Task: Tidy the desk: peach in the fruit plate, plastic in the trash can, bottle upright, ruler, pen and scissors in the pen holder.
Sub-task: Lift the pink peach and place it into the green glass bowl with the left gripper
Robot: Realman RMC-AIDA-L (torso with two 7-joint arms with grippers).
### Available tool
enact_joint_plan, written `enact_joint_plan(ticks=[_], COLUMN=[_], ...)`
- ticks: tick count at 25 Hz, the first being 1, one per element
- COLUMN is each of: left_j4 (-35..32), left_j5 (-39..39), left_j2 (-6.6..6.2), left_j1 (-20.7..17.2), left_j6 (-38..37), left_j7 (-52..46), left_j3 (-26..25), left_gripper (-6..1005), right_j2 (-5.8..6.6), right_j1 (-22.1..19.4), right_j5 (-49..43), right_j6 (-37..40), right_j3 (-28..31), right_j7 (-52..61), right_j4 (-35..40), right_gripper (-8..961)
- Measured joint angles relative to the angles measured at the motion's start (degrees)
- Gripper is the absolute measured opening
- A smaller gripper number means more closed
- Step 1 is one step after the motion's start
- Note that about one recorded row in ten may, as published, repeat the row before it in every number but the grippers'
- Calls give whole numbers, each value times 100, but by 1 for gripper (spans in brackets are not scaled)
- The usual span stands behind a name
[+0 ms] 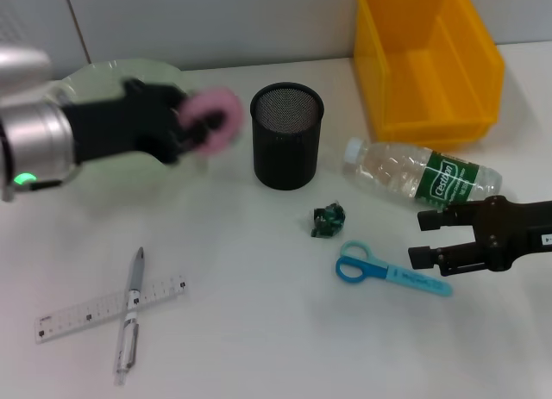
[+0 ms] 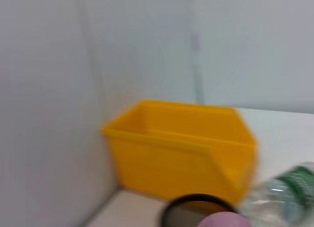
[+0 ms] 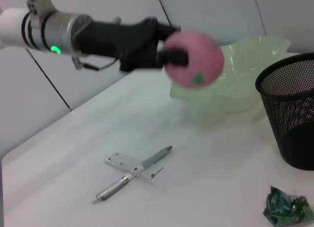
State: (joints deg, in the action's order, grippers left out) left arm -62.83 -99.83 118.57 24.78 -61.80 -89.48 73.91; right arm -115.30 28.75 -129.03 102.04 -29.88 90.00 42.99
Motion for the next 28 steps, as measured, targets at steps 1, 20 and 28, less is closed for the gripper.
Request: enact_joint_plan(ticks=[1, 20, 28], left_j4=[-10, 2010, 2137], left_j5=[4, 218, 529], left_j2=[2, 19, -3], left_j1=[-19, 669, 664], left_j6=[192, 3263, 3250], left_j7=[40, 330, 330], left_j3=[-52, -77, -50], left_gripper=[359, 222, 370], right_j2=[0, -35, -30], right_j1=[4, 30, 26], right_j5=[0, 0, 0], right_j6=[0, 0, 0], right_j3=[0, 0, -7], right_j7=[0, 0, -6], right_j4=[-1, -10, -10], right_gripper=[813, 802, 798])
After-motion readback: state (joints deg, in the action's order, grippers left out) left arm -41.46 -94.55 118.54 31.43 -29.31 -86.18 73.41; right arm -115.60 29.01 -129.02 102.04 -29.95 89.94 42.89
